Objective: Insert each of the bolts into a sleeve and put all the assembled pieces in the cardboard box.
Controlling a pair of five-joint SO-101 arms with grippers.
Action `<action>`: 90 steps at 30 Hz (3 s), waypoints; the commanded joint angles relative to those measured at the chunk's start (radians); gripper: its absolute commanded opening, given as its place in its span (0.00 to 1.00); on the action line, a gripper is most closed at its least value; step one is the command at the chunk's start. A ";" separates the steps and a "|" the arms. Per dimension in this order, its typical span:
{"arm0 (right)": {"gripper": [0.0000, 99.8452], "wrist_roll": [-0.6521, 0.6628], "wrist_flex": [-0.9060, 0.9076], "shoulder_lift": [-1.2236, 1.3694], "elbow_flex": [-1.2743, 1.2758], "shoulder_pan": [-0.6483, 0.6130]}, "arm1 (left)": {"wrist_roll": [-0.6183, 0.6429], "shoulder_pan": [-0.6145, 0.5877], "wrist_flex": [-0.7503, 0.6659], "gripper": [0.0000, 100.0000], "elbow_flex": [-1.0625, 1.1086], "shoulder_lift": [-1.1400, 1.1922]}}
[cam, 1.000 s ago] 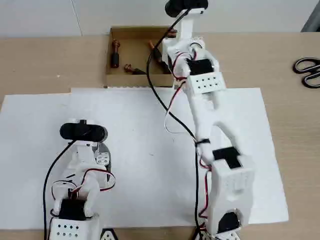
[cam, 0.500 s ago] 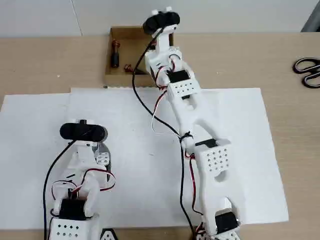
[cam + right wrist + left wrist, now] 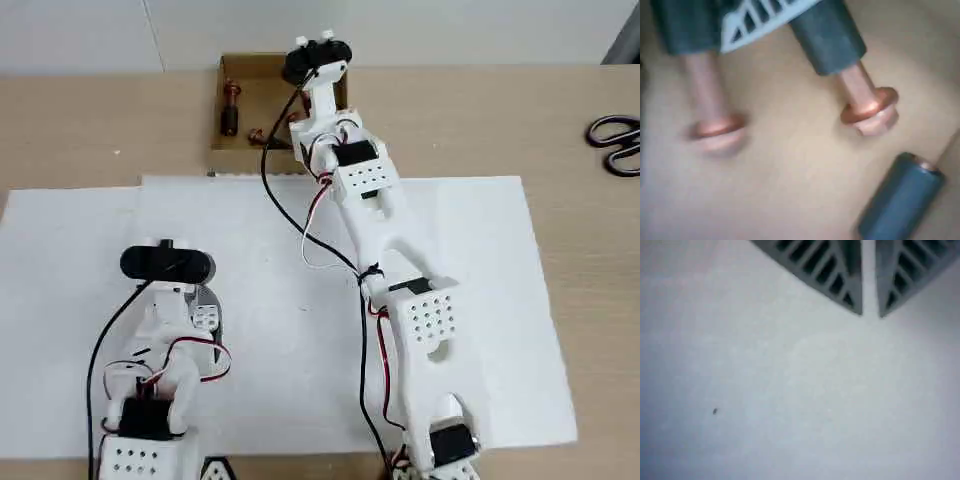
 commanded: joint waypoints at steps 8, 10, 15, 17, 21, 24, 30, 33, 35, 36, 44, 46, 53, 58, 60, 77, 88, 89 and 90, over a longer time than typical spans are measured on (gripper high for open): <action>0.23 0.008 0.217 -0.022 -0.282 -0.016 | 0.005 0.003 -0.021 0.01 -0.004 -0.011; 0.18 0.005 0.278 -0.022 -0.322 -0.016 | 0.006 -0.006 -0.023 0.01 -0.004 -0.011; 0.02 0.005 0.478 -0.022 -0.459 -0.013 | 0.006 -0.051 -0.026 0.01 -0.004 -0.011; 0.00 0.005 0.598 -0.022 -0.540 -0.016 | 0.003 -0.051 -0.026 0.01 -0.004 -0.011; 0.00 0.006 0.851 -0.022 -0.750 -0.010 | 0.002 -0.003 -0.028 0.01 -0.004 -0.011; 0.00 0.006 1.043 -0.016 -0.911 -0.002 | 0.002 0.028 -0.028 0.01 -0.004 -0.011; 0.00 0.005 1.070 -0.110 -0.933 0.035 | 0.006 0.025 -0.028 0.01 -0.004 -0.011; 0.00 0.005 1.076 -0.185 -0.885 0.031 | 0.002 0.031 -0.028 0.01 -0.004 -0.011; 0.00 0.005 1.076 -0.236 -0.789 0.036 | 0.002 0.031 -0.028 0.01 -0.004 -0.011; 0.00 0.005 1.076 -0.269 -0.735 0.039 | 0.002 0.031 -0.028 0.01 -0.004 -0.011; 0.00 -0.054 1.073 -0.710 -0.183 0.061 | 0.006 0.026 -0.028 0.01 -0.004 -0.011; 0.00 -0.077 1.067 -0.828 -0.028 0.085 | 0.006 0.026 -0.028 0.01 -0.004 -0.011; 0.00 -0.141 1.064 -1.196 0.431 0.182 | 0.006 0.026 -0.028 0.01 -0.004 -0.011; 0.00 -0.138 0.987 -1.451 0.787 0.254 | 0.006 0.026 -0.028 0.01 -0.004 -0.011; 0.00 -0.135 0.914 -1.554 0.947 0.277 | 0.006 0.026 -0.028 0.01 -0.004 -0.011; 0.00 0.109 0.352 -2.370 2.107 0.292 | 0.006 0.026 -0.028 0.01 -0.004 -0.011; 0.00 0.146 0.357 -2.703 2.401 0.289 | 0.006 0.026 -0.028 0.01 -0.004 -0.011; 0.00 0.146 0.355 -2.695 2.401 0.286 | 0.006 0.026 -0.028 0.01 -0.004 -0.011; 0.00 0.146 0.352 -2.689 2.400 0.286 | 0.006 0.026 -0.028 0.01 -0.004 -0.011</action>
